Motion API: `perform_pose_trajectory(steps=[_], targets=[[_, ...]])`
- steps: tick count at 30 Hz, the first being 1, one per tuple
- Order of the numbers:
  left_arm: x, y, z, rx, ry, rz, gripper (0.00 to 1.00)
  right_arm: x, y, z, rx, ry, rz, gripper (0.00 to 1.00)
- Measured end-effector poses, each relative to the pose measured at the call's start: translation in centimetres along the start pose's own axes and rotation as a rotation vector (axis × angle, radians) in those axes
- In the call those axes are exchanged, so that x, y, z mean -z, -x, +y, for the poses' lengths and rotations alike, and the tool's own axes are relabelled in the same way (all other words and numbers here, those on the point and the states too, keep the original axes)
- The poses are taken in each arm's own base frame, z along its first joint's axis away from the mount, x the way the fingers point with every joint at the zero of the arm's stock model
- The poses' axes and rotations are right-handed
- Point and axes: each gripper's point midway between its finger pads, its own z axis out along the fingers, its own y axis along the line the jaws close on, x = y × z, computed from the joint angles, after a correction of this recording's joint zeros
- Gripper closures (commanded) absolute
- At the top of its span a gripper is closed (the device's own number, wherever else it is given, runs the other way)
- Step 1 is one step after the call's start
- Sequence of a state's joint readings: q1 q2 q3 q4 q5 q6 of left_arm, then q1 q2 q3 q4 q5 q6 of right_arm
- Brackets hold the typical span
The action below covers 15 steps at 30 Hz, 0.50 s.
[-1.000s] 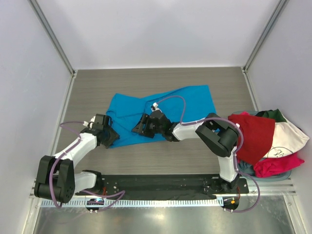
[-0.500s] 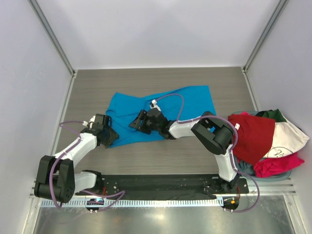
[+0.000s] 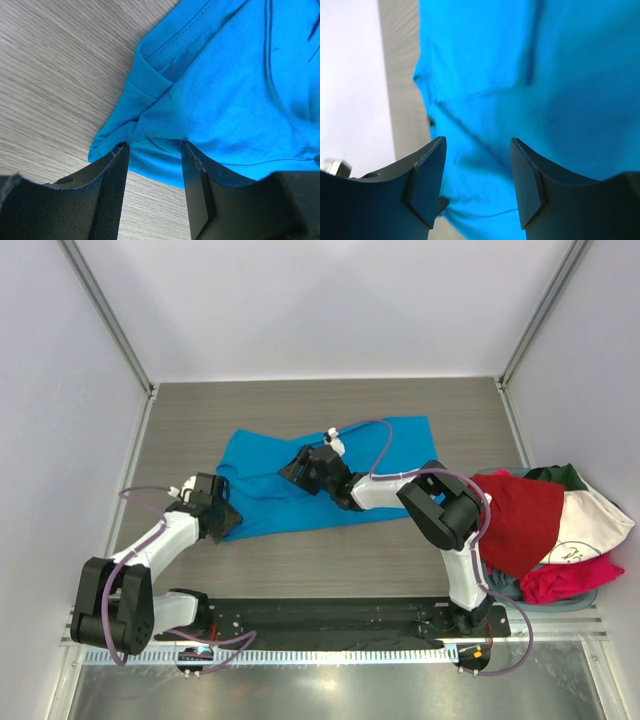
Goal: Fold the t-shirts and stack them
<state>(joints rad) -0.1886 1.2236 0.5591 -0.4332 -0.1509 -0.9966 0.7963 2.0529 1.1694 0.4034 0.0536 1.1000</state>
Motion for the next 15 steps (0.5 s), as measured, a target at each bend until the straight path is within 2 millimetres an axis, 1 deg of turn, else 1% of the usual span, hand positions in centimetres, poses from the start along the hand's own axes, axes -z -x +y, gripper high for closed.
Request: perform_pose_trajectory(steps=[3, 5, 7, 8, 9, 10, 12, 13, 15], targets=[[0.1, 0.2, 0.4, -0.01, 0.016, -0.014, 0.51, -0.1, 1.1, -1.5, 0.022, -0.051, -0.03, 0.43], [0.1, 0.3, 0.7, -0.014, 0.03, -0.02, 0.51, -0.1, 1.1, -1.9, 0.074, -0.057, -0.022, 0.41], [0.2, 0.4, 1.0, -0.018, 0.044, -0.025, 0.51, 0.0, 0.6, -1.8, 0.143, -0.048, 0.013, 0.42], [0.2, 0.4, 1.2, -0.02, 0.05, -0.027, 0.51, 0.0, 0.3, -1.6, 0.179, -0.044, 0.039, 0.44], [0.2, 0.4, 1.3, -0.023, 0.055, -0.028, 0.51, 0.1, 0.0, -1.1, 0.231, -0.03, 0.07, 0.49], [0.2, 0.4, 1.5, -0.026, 0.06, -0.029, 0.51, 0.1, -0.2, -0.3, 0.283, -0.007, 0.093, 0.52], [0.3, 0.4, 1.6, -0.033, 0.067, -0.03, 0.51, 0.2, -0.2, 1.2, 0.383, 0.046, 0.121, 0.51], [0.3, 0.4, 1.7, -0.037, 0.07, -0.031, 0.51, 0.3, -0.4, 1.7, 0.437, 0.075, 0.138, 0.48], [0.3, 0.4, 1.8, -0.043, 0.073, -0.031, 0.51, 0.6, -1.0, 2.2, 0.541, 0.123, 0.174, 0.46]])
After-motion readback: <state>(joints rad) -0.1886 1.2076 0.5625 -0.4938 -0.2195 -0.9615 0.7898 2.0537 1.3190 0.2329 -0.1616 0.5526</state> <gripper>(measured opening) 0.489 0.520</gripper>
